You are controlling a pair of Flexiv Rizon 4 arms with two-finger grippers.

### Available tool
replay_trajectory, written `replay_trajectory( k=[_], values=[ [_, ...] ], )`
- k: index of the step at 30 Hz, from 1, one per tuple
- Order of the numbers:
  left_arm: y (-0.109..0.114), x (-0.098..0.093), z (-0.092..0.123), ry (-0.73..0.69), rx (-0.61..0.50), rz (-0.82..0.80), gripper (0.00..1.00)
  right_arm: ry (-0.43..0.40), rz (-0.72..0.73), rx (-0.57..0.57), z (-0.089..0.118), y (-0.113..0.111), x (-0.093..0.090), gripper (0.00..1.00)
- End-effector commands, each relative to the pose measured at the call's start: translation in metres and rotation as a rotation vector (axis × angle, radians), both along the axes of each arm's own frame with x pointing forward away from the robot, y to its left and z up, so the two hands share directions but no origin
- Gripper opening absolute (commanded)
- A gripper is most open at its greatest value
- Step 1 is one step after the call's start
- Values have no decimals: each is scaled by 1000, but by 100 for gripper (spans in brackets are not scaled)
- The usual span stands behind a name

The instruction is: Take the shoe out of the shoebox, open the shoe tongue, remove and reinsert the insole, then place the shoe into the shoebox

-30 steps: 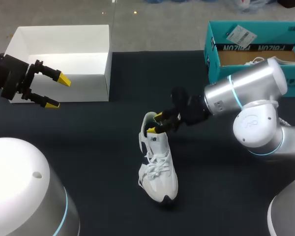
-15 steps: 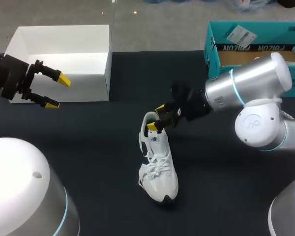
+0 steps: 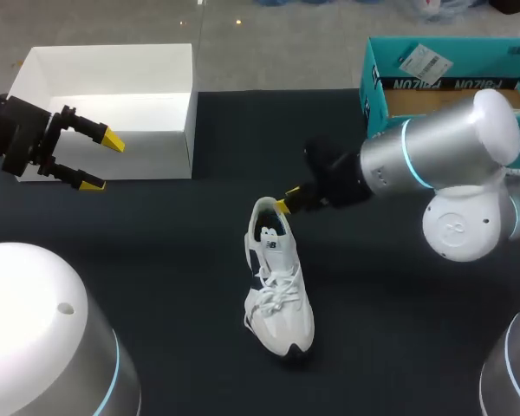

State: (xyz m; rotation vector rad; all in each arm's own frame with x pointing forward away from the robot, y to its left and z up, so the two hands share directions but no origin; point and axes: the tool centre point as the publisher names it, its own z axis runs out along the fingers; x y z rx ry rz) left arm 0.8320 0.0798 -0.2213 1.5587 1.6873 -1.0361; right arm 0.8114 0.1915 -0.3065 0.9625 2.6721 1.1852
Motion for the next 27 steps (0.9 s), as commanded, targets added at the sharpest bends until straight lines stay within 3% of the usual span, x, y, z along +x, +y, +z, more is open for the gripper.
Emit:
replay_trajectory(
  k=[1, 8, 13, 14, 17, 27],
  values=[
    [0, -1, 1, -1, 4, 1, 100, -124, -205, -324, 8, 8, 0, 0],
    [0, -1, 1, -1, 4, 1, 100, -124, -205, -324, 8, 8, 0, 0],
    [0, -1, 1, -1, 4, 1, 100, 41, -623, -386, 18, 9, 1, 0],
    [0, -1, 1, -1, 4, 1, 100, 54, -660, -360, 17, 9, 1, 0],
    [0, -1, 1, -1, 4, 1, 100, 159, -859, -435, 8, 8, -3, 0],
    [0, -1, 1, -1, 4, 1, 100, 159, -859, -435, 8, 8, -3, 0]
  ],
)
